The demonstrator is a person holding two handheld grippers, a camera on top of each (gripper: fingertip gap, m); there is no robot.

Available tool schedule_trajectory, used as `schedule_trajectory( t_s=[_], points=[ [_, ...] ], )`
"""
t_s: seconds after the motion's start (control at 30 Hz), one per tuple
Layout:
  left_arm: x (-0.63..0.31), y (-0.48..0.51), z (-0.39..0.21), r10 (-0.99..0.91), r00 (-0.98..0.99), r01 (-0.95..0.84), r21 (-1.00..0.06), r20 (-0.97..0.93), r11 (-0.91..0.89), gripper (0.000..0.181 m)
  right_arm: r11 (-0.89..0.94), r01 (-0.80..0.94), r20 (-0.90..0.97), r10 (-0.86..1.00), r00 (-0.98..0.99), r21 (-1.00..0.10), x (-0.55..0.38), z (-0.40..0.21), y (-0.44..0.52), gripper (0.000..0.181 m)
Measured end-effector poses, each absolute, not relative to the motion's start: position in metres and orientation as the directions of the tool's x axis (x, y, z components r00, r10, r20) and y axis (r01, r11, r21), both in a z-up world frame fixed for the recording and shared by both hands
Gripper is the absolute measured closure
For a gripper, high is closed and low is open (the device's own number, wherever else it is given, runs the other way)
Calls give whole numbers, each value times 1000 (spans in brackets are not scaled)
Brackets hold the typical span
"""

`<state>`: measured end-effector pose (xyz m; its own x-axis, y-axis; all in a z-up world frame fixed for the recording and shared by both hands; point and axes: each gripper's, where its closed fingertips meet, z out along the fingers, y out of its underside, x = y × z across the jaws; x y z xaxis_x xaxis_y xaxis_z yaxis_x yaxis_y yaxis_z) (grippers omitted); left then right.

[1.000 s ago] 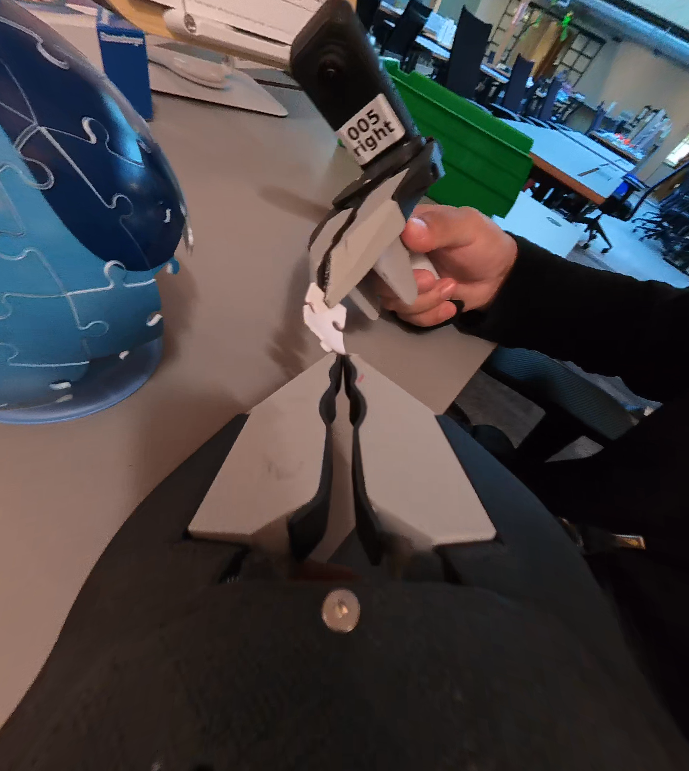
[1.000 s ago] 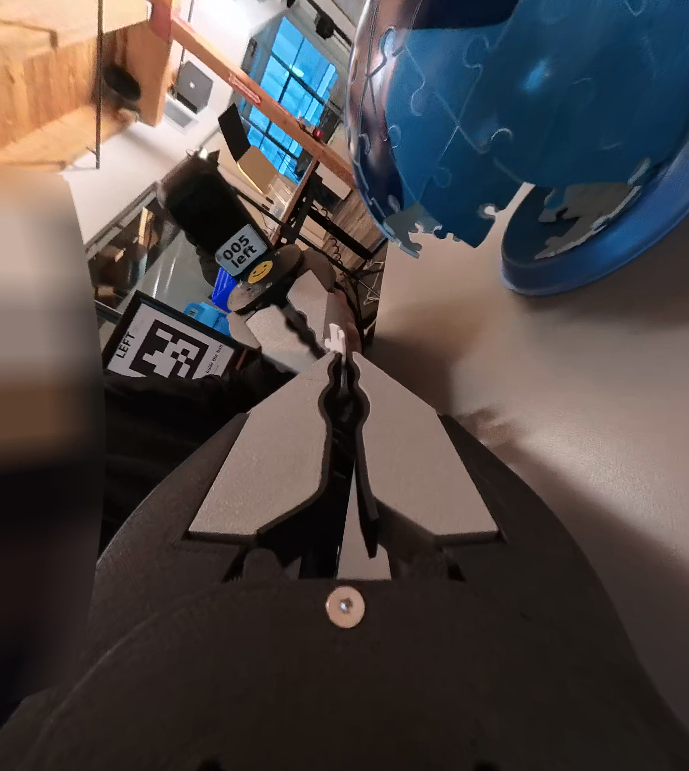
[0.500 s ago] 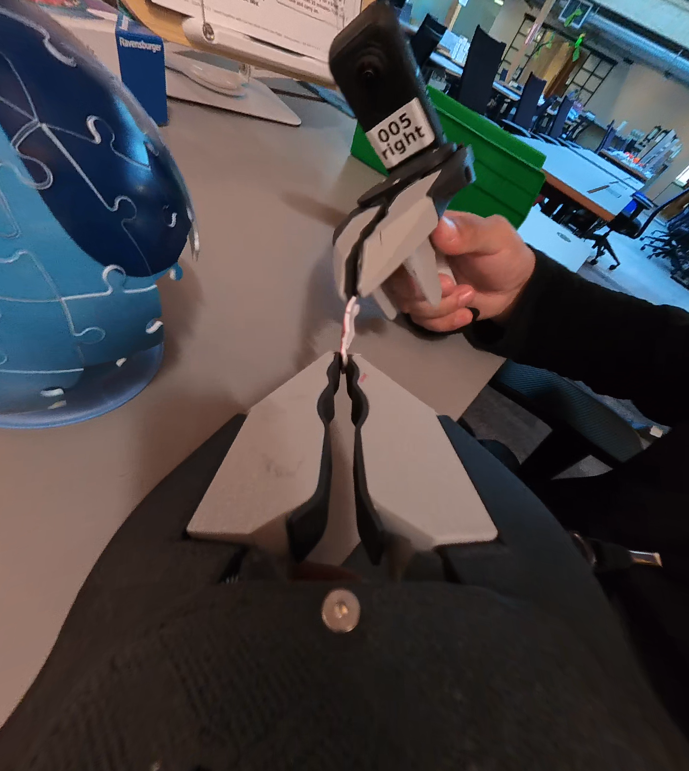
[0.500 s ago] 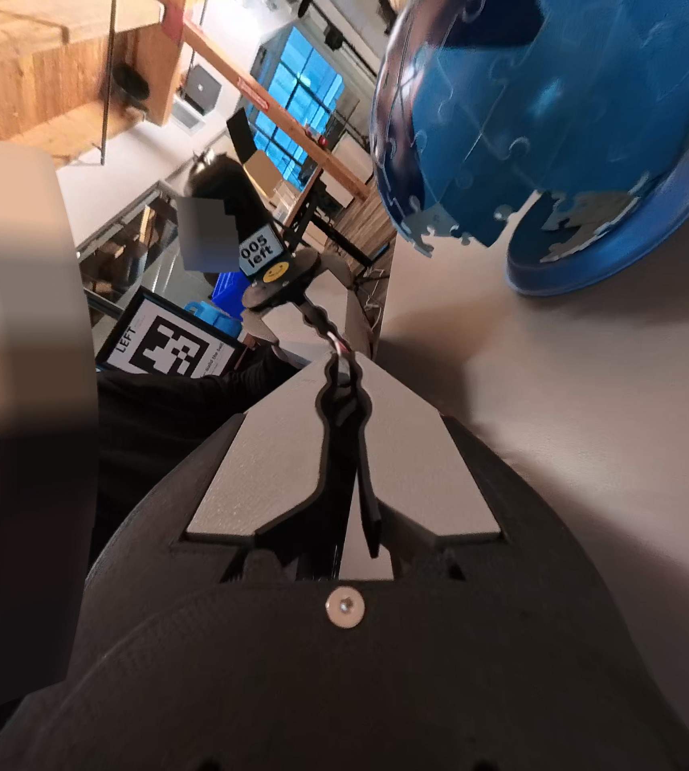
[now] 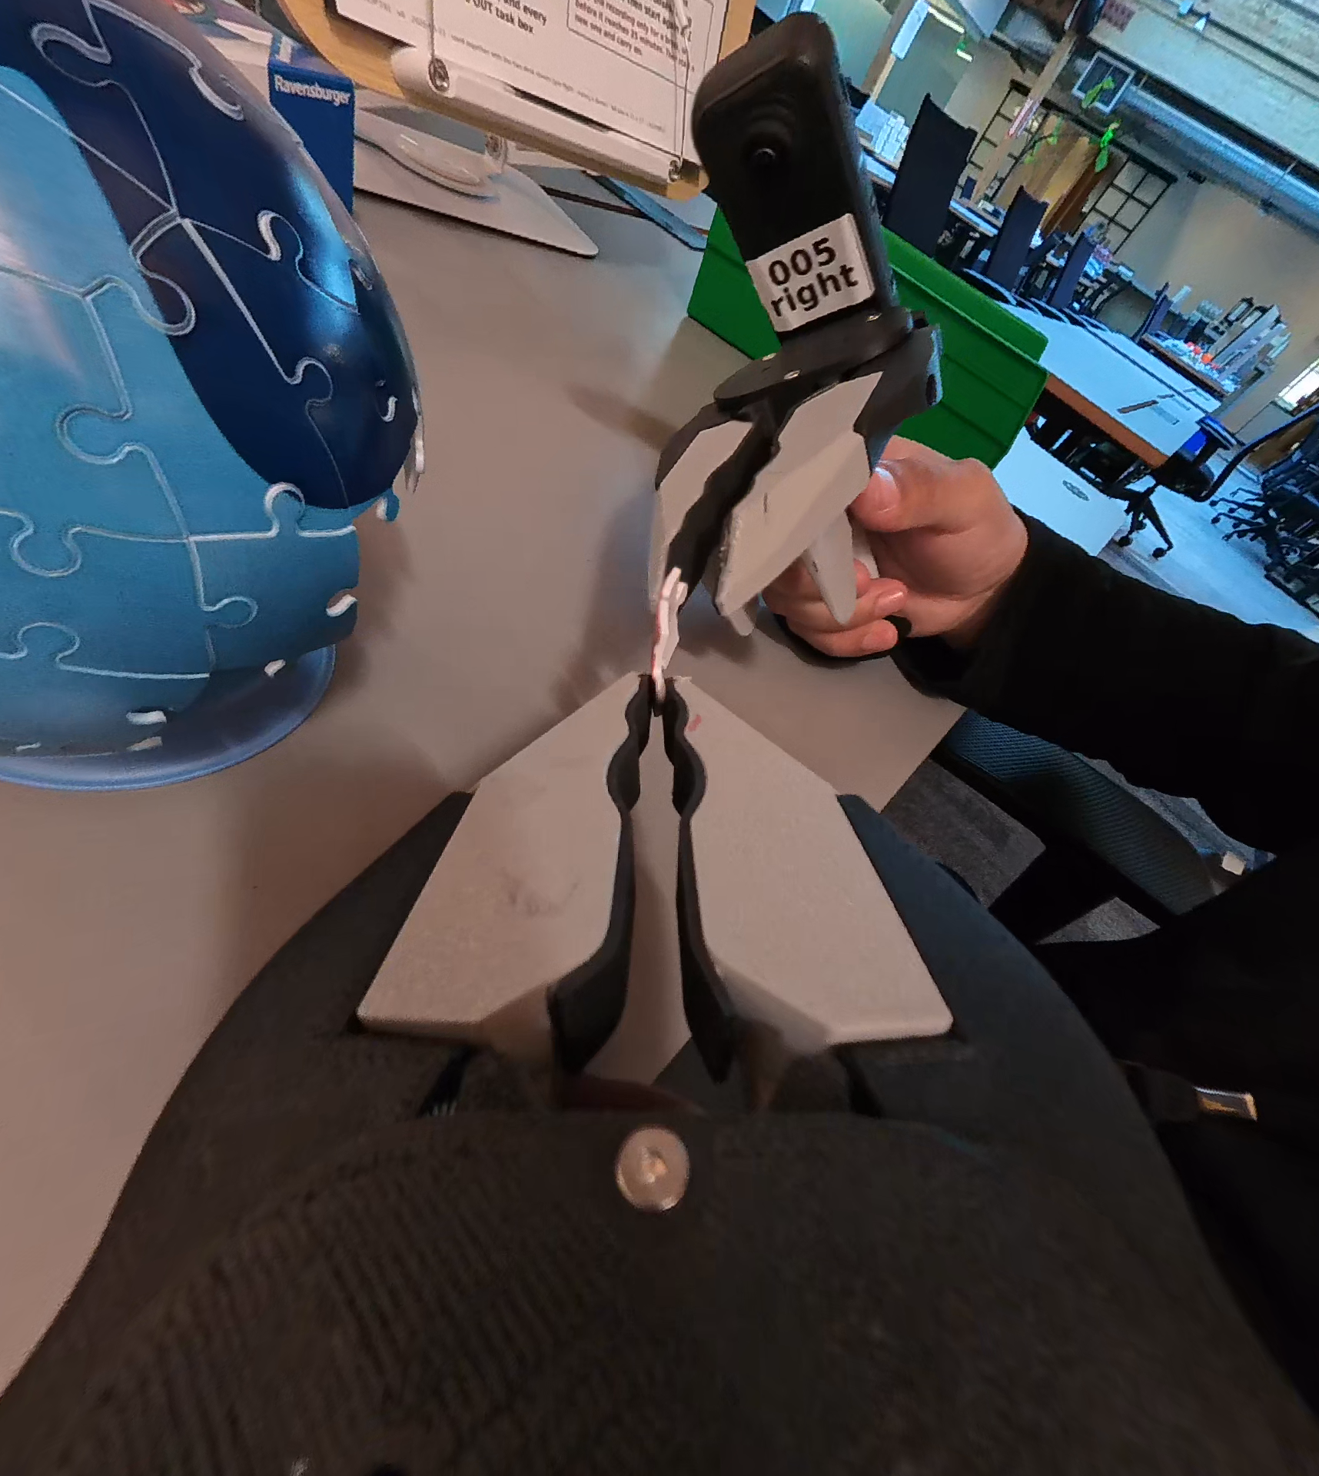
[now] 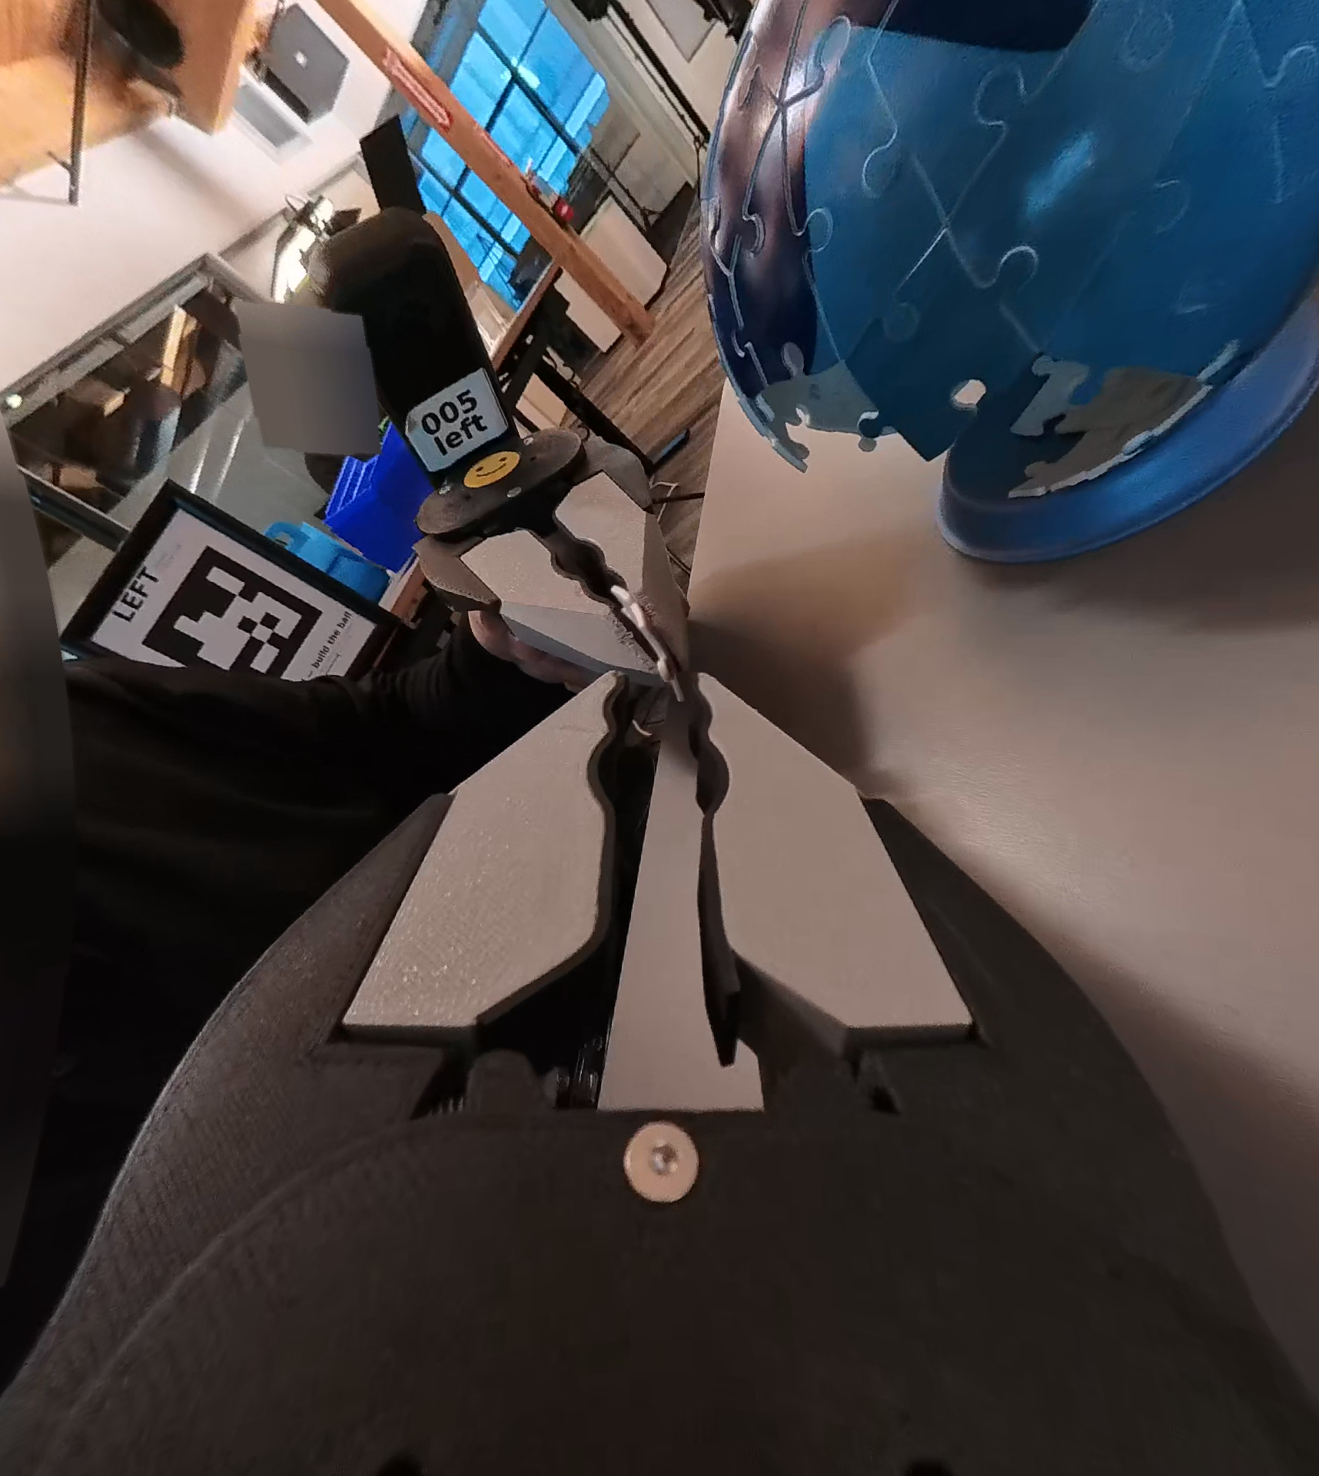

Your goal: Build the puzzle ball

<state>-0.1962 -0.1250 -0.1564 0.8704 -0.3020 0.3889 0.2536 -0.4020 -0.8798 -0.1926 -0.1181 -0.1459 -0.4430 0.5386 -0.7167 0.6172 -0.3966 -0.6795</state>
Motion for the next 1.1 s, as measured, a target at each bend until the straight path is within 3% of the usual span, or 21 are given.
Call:
schedule_trajectory(
  t_s=[0.1, 0.43, 0.57, 0.73, 0.9, 1.1],
  points=[
    [-193, -125, -158, -306, 856, 272, -867, 416, -417, 181, -400, 606, -708, 555, -436, -687, -194, -147, -116, 180],
    [-200, -121, -171, -266, 896, 219, -874, 357, -434, 172, -394, 625, -703, 603, -377, -674, -204, -158, -115, 181],
    [-222, -129, -179, -231, 971, -53, -899, 54, -435, 159, -423, 644, -734, 587, -341, -637, -208, -162, -114, 181],
    [-248, -140, -194, -218, 909, -417, -777, -356, -471, 155, -478, 675, -801, 520, -298, -562, -211, -164, -109, 181],
    [-240, -136, -191, -239, 877, -480, -785, -417, -392, 158, -500, 716, -853, 449, -266, -487, -213, -166, -107, 181],
    [-235, -130, -178, -158, 763, -643, -709, -627, -290, 155, -501, 772, -910, 340, -239, -390, -215, -167, -107, 181]
  ],
)
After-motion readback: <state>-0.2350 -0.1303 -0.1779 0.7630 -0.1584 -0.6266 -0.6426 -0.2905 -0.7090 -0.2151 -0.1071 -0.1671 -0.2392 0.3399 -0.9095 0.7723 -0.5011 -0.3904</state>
